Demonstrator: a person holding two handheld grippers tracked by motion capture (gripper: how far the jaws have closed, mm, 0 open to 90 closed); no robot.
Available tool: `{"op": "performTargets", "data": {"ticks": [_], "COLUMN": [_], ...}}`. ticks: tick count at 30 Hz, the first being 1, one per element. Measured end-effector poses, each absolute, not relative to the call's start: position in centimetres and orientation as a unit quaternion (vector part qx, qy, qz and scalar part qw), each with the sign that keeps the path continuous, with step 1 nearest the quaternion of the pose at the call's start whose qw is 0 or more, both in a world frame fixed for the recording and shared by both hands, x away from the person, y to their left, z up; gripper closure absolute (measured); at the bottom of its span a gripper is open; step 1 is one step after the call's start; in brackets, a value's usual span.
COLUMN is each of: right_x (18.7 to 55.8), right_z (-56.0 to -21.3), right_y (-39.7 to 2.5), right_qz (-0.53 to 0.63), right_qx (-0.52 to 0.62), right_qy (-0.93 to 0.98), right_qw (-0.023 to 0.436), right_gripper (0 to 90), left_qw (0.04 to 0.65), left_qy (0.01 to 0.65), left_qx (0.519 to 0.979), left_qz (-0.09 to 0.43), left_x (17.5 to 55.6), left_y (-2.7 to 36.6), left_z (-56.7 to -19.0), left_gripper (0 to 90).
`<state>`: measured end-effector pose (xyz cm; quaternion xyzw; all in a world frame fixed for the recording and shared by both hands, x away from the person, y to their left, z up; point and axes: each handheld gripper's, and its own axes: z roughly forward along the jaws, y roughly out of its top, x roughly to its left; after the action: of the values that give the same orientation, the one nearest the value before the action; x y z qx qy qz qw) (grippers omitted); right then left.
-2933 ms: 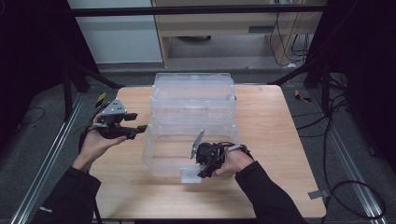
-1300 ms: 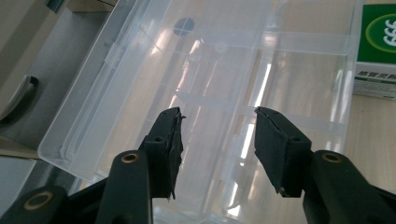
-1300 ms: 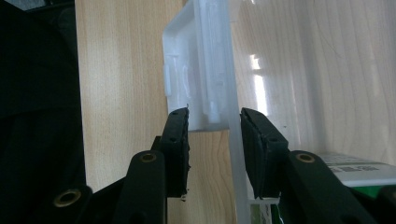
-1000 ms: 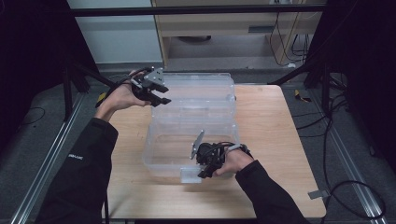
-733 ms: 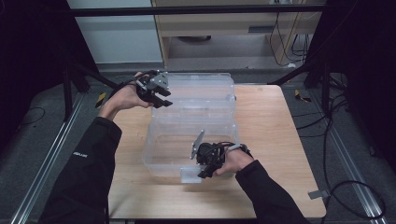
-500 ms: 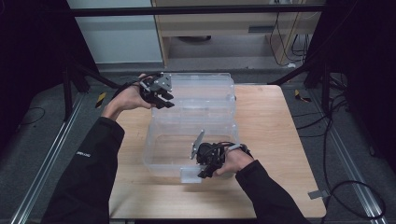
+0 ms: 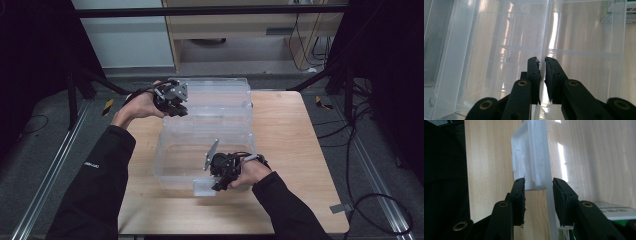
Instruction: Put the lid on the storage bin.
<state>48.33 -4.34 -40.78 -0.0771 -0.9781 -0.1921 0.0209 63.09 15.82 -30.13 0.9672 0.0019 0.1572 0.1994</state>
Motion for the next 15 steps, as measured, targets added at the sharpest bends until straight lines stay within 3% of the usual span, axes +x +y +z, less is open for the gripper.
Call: {"op": "performTargets", "data": {"ticks": [15], "right_x": [48.26], "right_z": [-40.8], "right_y": [-4.34], "right_qz": [-0.191], "right_qx": [-0.078], "right_qy": [-0.978], "right_qw": [0.017], "right_gripper": [64.0], "left_qw": [0.168], "left_qy": [-0.01], "left_qx": [0.973], "left_qz": [0.156], "left_x": [62.35], "left_y": [15.07], "left_z": [-29.55], "left_gripper": [86.9]}}
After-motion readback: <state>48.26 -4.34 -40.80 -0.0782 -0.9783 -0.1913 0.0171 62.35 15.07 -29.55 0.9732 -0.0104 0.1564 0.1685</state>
